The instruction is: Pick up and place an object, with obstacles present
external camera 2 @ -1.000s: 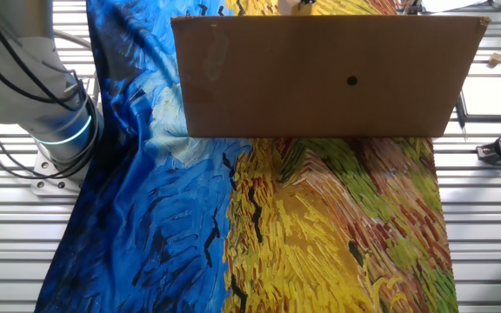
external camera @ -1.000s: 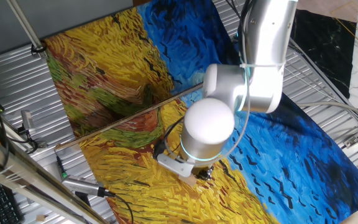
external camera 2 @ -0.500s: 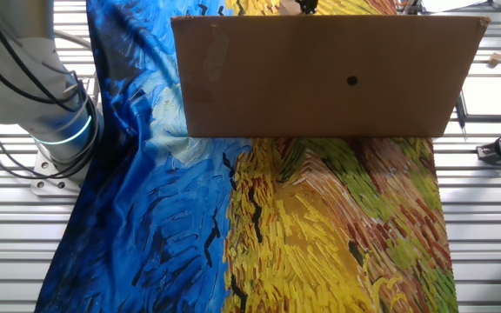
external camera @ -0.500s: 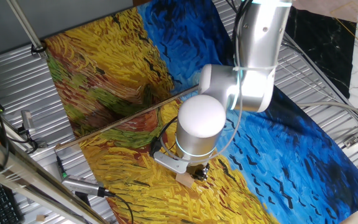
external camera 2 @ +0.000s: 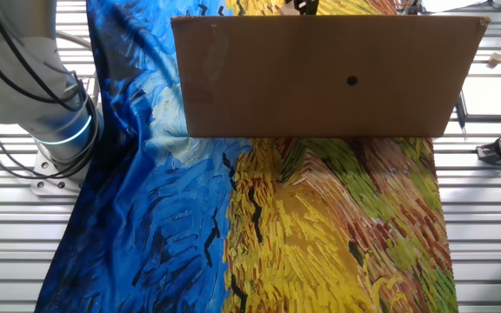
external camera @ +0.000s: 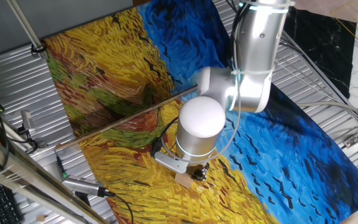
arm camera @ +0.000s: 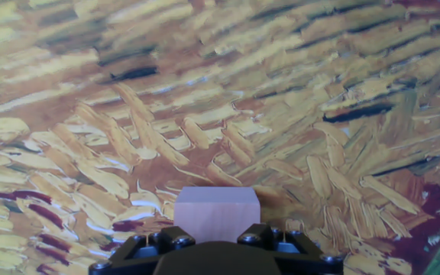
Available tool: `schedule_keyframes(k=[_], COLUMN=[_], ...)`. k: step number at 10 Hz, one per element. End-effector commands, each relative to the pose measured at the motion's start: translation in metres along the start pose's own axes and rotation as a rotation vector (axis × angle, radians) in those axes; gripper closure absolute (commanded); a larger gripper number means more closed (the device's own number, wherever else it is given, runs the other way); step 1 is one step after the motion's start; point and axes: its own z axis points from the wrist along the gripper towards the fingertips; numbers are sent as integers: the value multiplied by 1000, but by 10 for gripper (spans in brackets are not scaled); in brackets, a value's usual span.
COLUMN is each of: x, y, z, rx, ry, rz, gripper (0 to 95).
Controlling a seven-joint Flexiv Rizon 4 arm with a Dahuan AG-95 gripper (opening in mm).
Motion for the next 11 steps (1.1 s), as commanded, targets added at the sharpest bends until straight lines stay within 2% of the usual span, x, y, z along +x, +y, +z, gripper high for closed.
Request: schedule_keyframes(k=[1,5,8,11], x=[0,0,-1,-1], y=[-1,-1,0,0], z=[2,5,3,1], rx=[3,-3,-5,-3], ry=[-4,-2,-5,-5], rz=[-1,2,-7,-11], gripper=[950,950,380,380])
